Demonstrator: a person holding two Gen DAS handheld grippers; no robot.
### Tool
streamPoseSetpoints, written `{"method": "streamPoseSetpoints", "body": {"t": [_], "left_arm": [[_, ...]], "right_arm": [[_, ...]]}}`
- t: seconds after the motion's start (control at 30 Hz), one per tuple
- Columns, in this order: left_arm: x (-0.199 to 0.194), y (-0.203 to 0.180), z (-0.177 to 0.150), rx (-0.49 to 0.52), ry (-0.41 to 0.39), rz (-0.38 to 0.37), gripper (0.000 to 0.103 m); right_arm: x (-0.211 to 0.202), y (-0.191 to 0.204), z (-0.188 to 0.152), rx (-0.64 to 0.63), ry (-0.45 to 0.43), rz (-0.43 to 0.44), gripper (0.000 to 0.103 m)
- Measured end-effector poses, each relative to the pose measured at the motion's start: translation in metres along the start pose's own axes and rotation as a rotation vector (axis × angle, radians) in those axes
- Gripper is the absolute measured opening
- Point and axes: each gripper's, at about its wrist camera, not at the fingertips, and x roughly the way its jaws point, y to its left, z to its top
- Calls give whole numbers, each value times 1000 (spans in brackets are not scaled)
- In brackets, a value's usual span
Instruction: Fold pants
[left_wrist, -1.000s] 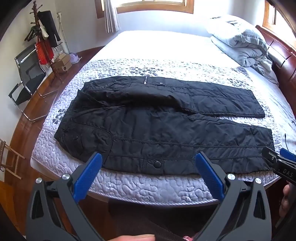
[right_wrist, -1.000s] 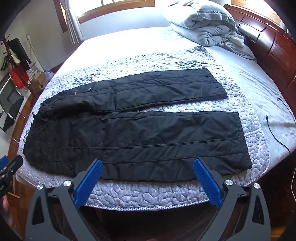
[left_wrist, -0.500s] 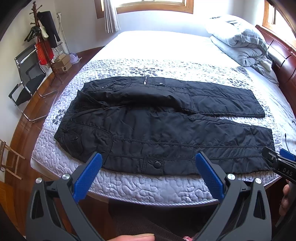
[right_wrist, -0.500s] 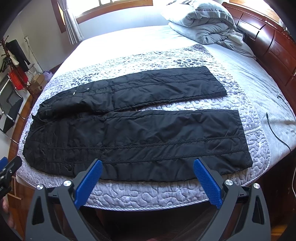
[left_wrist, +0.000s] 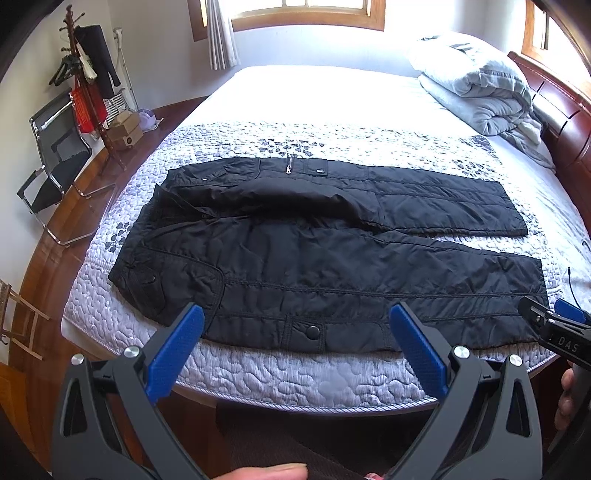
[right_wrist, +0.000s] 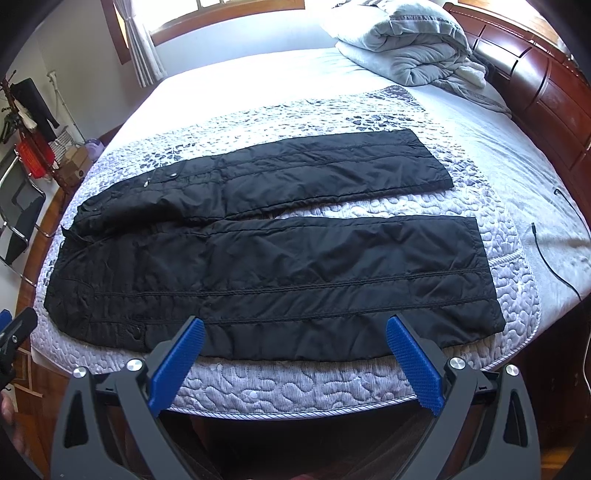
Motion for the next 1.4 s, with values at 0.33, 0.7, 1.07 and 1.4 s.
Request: {"method": "streamPoseSetpoints", "body": {"t": [0.33,0.7,1.07,1.4], "left_arm": [[0,-1,4,6,-5,1,101],[1,-2,6,5,-9,7,101],[8,-3,13,12,-9,6,101],[23,-6,23,19,3,9,101]], "right_arm": [[4,-1,0,3,6,-4,100],[7,-2,4,3,9,-11,99],[15,-2,10,2,24,-18,99],[30,-6,22,-3,41,-31,99]]}}
